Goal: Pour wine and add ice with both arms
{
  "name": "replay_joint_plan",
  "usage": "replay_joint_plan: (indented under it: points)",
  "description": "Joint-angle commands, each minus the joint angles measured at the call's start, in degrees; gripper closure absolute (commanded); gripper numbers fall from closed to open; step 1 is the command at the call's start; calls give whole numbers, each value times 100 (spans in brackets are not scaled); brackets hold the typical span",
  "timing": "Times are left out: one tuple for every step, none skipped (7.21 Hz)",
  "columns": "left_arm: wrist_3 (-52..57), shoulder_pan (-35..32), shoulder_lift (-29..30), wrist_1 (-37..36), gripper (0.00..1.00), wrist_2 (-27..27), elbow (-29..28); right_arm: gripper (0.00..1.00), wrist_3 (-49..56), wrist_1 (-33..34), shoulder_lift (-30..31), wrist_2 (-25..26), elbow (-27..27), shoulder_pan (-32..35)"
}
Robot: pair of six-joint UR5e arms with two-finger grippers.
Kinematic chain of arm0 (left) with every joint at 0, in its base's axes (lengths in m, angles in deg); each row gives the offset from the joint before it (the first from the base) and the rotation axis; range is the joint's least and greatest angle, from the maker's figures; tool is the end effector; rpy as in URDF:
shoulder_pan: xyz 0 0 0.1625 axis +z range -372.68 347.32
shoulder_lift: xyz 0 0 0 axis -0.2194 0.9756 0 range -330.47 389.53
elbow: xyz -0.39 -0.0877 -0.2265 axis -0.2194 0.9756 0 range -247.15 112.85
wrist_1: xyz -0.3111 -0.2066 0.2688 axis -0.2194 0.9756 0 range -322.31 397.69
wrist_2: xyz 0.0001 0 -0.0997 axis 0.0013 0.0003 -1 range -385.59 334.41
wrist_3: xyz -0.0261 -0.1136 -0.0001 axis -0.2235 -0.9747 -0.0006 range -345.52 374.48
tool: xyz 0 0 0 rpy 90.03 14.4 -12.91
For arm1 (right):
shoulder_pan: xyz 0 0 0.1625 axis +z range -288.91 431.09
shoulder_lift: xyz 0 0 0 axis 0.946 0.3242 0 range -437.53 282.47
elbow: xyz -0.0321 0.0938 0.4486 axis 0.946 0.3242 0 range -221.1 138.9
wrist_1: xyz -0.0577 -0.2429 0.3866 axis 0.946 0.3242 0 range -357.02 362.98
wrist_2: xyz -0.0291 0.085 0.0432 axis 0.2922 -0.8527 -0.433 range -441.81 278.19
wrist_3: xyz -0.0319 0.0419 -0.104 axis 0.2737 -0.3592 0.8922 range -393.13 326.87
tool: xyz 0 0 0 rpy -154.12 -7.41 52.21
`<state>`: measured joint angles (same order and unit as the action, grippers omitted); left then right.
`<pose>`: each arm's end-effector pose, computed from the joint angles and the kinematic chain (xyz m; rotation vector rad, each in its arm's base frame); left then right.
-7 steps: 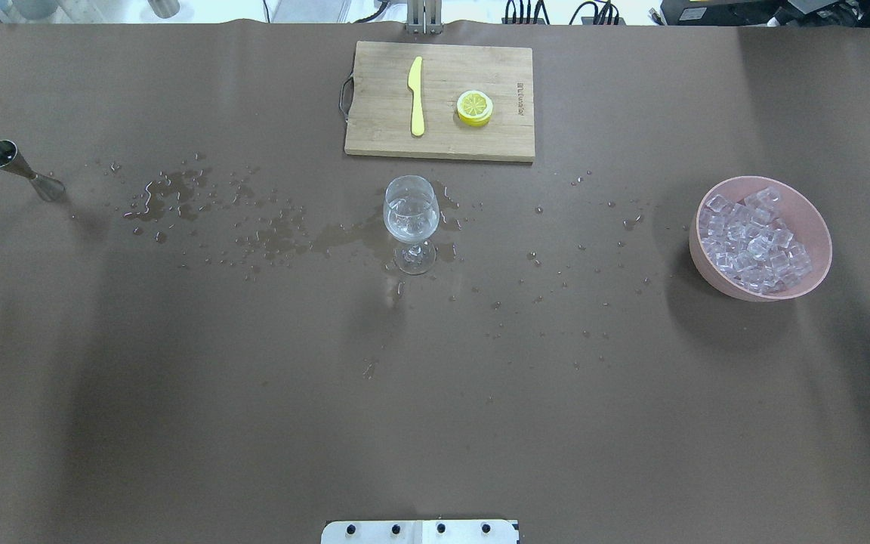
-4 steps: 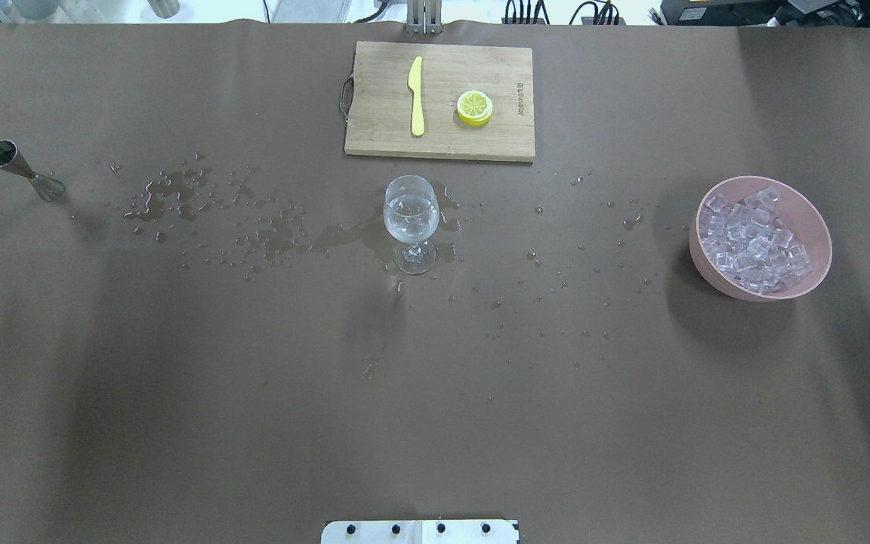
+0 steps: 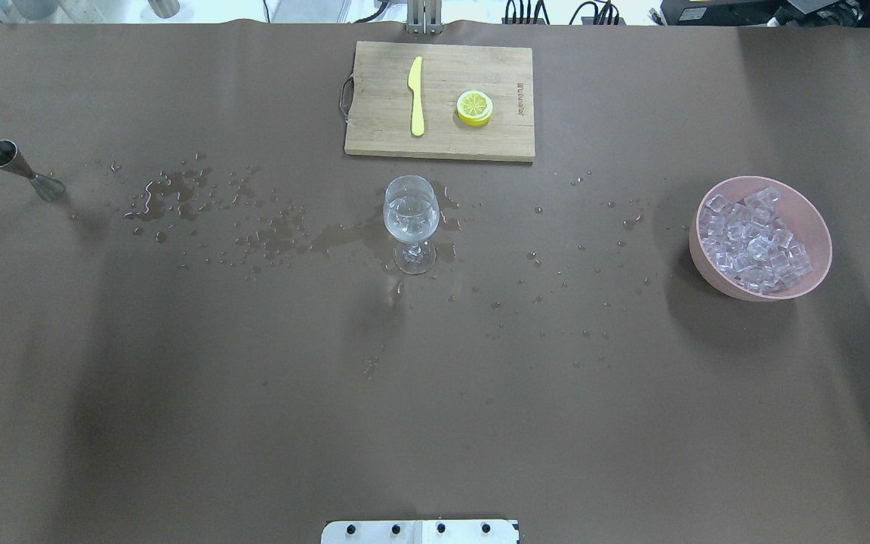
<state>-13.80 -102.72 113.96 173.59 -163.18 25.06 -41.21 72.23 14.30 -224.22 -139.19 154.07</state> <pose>-0.0477 -0.5216 0.6361 0.4826 0.9343 -0.1397 -0.0259 -0.5452 0.5918 0.3160 -0.9468 -0.1984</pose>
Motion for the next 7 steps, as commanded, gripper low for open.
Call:
replay_joint_plan:
  points:
    - [-30, 4, -119, 525, 2, 13, -177, 0, -1, 0, 1, 12, 1, 7]
    - [772, 82, -93, 456, 2, 91, -255, 0, 8, 0, -7, 108, -16, 7]
    - [1511, 257, -75, 81, 2, 457, -256, 0, 8, 0, 1, 404, -51, 7]
    - [2075, 294, 73, -393, 2, 844, -247, 0, 17, 9, 27, 555, -60, 68]
    - [2298, 294, 179, -885, 2, 952, -212, 0, 8, 9, 80, 722, -69, 121]
    - [2248, 277, 93, -985, 2, 875, -186, 0, 8, 9, 115, 898, -69, 139]
    - [2117, 276, 109, -986, 2, 474, -194, 0, 0, 18, 150, 1004, -69, 148]
